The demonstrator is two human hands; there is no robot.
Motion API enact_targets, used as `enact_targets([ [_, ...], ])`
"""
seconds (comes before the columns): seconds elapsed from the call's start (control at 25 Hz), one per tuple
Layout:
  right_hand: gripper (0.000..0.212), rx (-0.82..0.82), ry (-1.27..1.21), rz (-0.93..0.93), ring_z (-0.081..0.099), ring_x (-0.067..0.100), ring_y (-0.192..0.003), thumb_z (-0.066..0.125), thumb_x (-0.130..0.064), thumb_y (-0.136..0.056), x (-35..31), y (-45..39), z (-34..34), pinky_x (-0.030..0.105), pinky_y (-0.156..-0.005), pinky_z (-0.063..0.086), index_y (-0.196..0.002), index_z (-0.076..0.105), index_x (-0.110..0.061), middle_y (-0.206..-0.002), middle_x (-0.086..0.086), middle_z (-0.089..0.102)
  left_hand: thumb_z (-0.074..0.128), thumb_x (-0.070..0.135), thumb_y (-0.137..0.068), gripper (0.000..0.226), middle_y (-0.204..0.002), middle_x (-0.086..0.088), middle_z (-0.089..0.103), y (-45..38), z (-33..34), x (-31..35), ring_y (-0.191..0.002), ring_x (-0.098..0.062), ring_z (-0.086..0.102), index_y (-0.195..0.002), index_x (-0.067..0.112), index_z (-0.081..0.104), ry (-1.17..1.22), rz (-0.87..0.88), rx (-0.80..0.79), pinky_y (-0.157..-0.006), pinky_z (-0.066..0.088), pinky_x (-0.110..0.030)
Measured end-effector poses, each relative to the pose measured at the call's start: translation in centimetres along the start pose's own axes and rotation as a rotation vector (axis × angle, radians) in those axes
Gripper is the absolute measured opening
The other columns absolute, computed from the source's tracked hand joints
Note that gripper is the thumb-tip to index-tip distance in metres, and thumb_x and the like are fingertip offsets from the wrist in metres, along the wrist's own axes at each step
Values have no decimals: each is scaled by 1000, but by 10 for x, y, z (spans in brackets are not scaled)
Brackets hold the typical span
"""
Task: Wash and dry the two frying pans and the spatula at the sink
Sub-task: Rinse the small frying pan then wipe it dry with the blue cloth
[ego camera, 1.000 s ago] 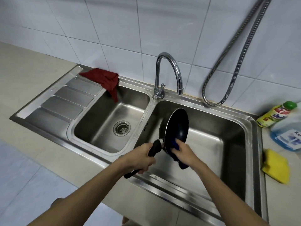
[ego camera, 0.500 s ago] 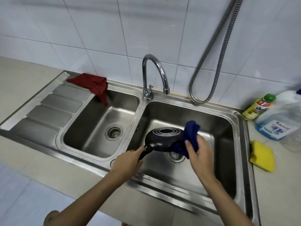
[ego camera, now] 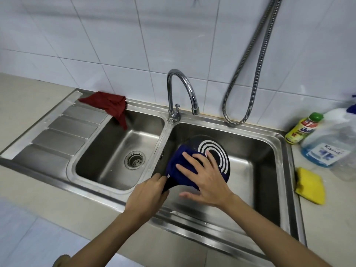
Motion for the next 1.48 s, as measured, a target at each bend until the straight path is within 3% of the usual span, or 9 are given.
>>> enact_targets([
  [0.2,40,107,-91,177,34,29,-137,50,-41,-91,19,-44,-9,58,-113,22,-129,56,-32,-143,-2,48,41,36,-100,29,-106,0,56,3,-15,-7,-88,-18,60,-121,20,53,-53,-22,88,-63,34,-25],
  [0.28,37,9,-209,365,36,27,-136,49,-39,-92,42,-65,-2,50,-114,25,-128,57,-33,-139,-4,51,40,36,-100,28,-104,1,56,6,-11,-10,-87,-19,60,-120,20,54,-63,-44,58,-62,36,-27],
  [0.48,26,-301,-507,628,58,27,-104,46,-41,-95,116,-74,42,40,-88,46,-114,59,-29,-111,4,64,49,34,-95,24,-102,6,54,17,4,-17,-84,-17,59,-115,24,57,100,-133,-37,-63,35,-25],
  [0.6,22,-282,-700,972,61,31,-99,48,-43,-94,158,-23,66,42,-90,47,-94,59,-24,-101,6,66,57,35,-92,18,-94,8,55,21,6,-32,-77,-12,55,-107,25,60,203,-200,-81,-63,38,-24],
  [0.72,25,-42,-1060,1303,64,32,-98,50,-44,-93,149,37,95,46,-93,49,-91,65,-23,-107,11,69,62,30,-88,6,-77,8,57,11,3,-40,-64,-7,54,-84,29,58,314,-287,-73,-53,35,-23],
  [0.84,31,460,-1288,1586,59,23,-100,42,-42,-97,109,60,83,37,-91,47,-113,61,-24,-112,2,64,61,27,-88,16,-62,8,53,-4,13,-33,-55,-5,51,-75,29,52,362,-306,-111,-49,32,-22],
  [0.92,33,642,-1132,1576,56,21,-99,36,-38,-101,97,60,55,32,-86,42,-118,57,-19,-112,2,59,61,29,-86,15,-60,6,53,-5,24,-28,-55,-10,52,-74,26,52,389,-323,-151,-51,33,-27],
  [1.12,34,593,-511,1293,54,24,-99,38,-30,-102,112,75,15,28,-80,37,-114,60,-7,-111,11,56,62,30,-86,16,-60,5,53,-4,32,-23,-59,-14,52,-75,26,51,424,-345,-125,-55,35,-30],
  [1.48,33,804,-447,1043,54,17,-88,38,-32,-101,92,73,-35,27,-78,41,-107,60,-8,-97,-6,53,60,30,-86,11,-64,5,53,-12,17,-24,-60,-16,53,-85,20,57,345,-325,-73,-53,35,-30],
])
Point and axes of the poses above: each hand's wrist, its own y-axis away from the middle knuckle, its own z-axis out of the palm, x = y × z, the point moved 7 cm from there along -y, towards the middle knuckle
